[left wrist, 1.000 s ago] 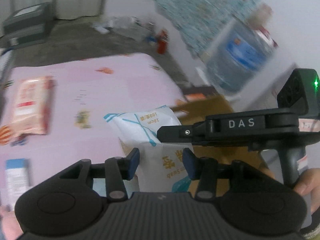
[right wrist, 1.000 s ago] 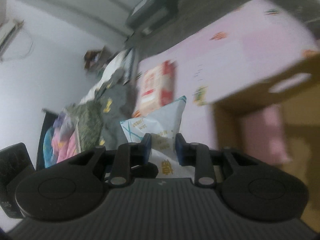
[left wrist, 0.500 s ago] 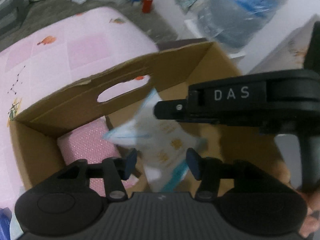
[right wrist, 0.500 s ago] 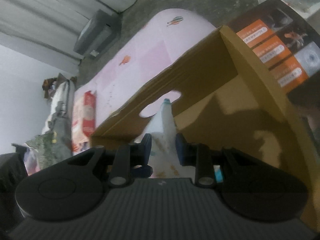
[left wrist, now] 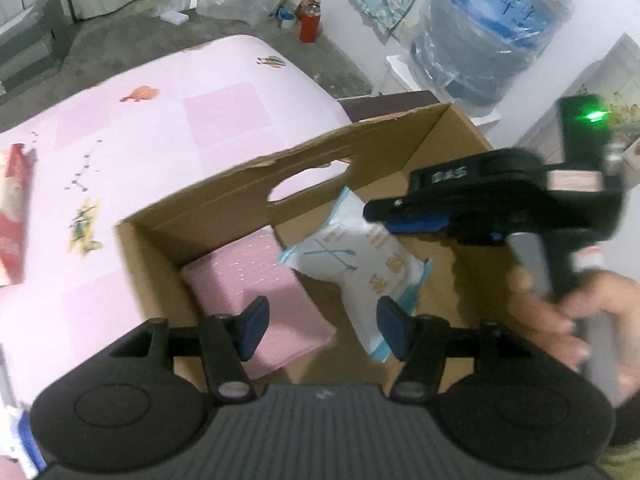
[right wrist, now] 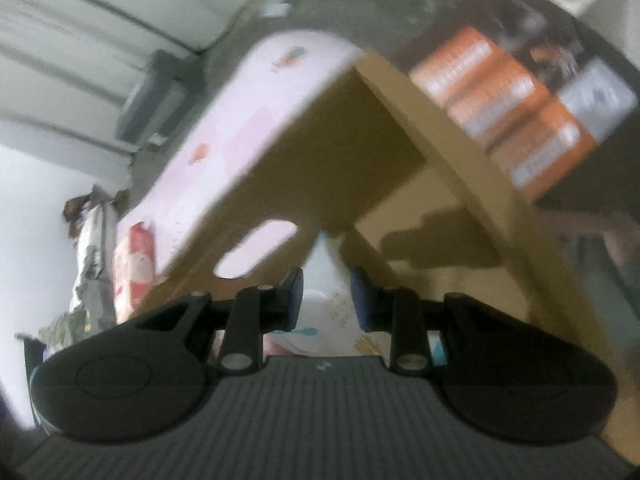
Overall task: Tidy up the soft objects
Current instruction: 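Move the left tool back toward the blue-and-white medicine box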
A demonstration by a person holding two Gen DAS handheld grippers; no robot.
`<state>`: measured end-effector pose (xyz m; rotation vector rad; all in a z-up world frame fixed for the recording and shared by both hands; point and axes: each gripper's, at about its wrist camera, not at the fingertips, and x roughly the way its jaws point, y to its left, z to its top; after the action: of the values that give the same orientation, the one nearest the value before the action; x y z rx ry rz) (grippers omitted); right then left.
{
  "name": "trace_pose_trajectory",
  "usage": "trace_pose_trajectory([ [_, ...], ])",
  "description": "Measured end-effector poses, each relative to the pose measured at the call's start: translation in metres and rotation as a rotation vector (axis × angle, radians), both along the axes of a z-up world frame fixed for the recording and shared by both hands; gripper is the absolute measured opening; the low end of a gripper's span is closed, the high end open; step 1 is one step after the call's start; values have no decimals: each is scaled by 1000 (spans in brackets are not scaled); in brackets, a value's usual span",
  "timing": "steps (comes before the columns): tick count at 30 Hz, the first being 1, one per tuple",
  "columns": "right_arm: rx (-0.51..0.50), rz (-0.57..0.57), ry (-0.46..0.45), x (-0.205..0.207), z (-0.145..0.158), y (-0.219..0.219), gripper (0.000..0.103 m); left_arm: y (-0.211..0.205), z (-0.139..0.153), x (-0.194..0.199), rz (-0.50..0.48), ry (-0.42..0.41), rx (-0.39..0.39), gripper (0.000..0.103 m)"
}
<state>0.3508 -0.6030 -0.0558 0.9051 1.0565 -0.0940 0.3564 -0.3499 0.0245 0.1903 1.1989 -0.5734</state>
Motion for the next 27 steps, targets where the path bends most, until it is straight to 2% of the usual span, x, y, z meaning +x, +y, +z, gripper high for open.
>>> trace_pose_trajectory([
  [5,21,-8,29,1,-14,17,27,18,19,-6,15,-36,-22,63],
  [11,21,-56,-5,-12,-2,21,27,61,41,-15,60,-82,-56,65],
  [19,-4,-56,-91,-34,40,40,30,141,66,-31,162,-143,-107,67],
  [23,6,3,-151,-44,69,61,30,192,79,-40,240,-172,-124,67],
  [27,20,109,-213,-37,100,106,31,250,94,-52,323,-225,-134,68],
])
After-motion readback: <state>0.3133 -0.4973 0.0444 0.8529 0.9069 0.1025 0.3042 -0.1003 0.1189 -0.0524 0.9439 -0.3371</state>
